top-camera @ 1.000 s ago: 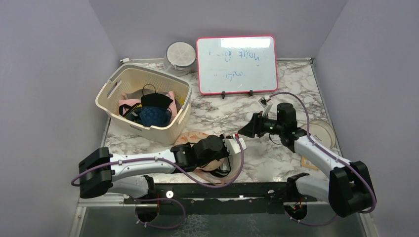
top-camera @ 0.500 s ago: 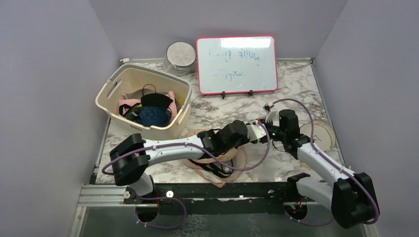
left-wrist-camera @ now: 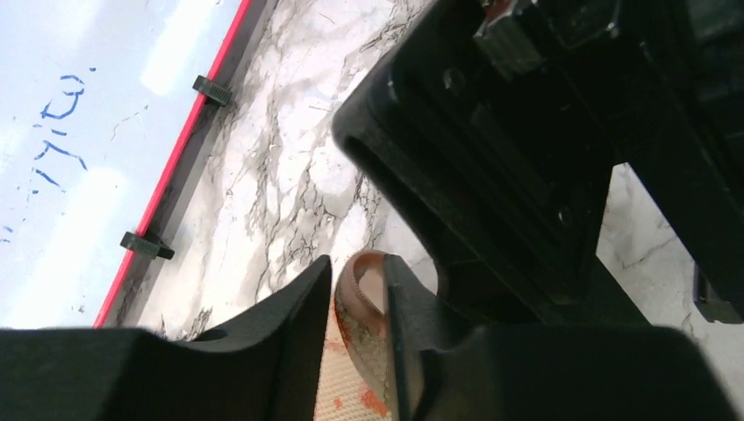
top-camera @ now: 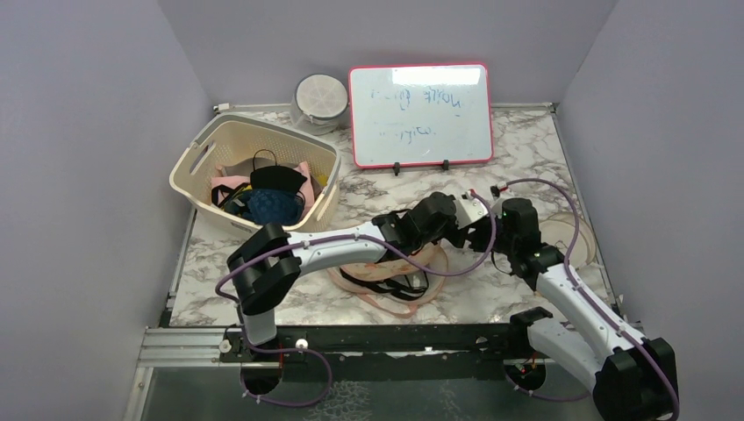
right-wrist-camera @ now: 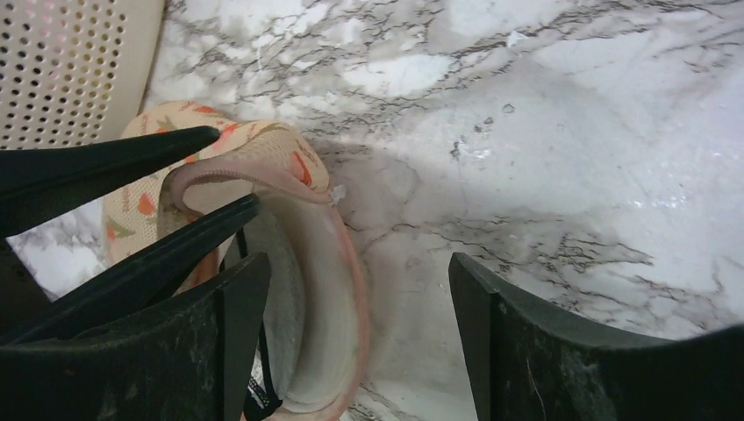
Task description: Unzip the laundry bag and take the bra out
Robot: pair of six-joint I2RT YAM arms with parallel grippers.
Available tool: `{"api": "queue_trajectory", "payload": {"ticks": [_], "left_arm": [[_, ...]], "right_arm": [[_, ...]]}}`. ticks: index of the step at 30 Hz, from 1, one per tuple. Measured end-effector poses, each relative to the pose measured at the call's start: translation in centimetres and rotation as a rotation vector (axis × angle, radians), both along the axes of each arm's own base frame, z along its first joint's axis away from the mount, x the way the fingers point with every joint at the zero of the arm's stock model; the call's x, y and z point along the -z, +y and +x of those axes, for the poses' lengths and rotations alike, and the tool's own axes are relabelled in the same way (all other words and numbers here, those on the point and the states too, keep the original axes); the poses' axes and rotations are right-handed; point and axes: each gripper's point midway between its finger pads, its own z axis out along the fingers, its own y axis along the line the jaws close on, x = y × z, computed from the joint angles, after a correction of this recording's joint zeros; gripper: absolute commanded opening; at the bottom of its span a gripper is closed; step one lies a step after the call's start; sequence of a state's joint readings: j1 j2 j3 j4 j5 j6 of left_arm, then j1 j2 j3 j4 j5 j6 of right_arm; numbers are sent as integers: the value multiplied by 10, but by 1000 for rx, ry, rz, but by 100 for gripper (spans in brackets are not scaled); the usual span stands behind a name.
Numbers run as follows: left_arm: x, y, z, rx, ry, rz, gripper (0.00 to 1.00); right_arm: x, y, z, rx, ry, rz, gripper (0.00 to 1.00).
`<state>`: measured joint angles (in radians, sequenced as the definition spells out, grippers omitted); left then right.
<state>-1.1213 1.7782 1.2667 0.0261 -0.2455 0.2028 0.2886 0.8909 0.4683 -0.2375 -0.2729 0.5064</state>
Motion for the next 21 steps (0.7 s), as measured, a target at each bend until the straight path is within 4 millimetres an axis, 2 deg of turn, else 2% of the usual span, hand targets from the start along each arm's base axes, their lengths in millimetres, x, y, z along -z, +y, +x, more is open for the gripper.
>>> {"api": "queue_trajectory", "payload": {"ticks": [4,7,10,14,18,21], "left_arm": [[-5,-2,1,-3,5,-14,62],[-13,13,-7,-6,15,-39,77],[-32,42,-23,-15,14,-89,85],[-73,87,-39,-52,-15,-209,90],[-110,134,-48,-132,-62,-317,99],[-135,172,-51,-214,-111,-390,99]], "right_arm": [[6,-8,0,59,35,-15,73],[7,-11,-2,82,44,-20,74],[-2,-12,-1,92,12,-10,73],[-16,-15,3,113,-39,-6,73],[-45,-23,11,154,-123,-14,73],[-72,-27,15,167,-216,-18,73]]}}
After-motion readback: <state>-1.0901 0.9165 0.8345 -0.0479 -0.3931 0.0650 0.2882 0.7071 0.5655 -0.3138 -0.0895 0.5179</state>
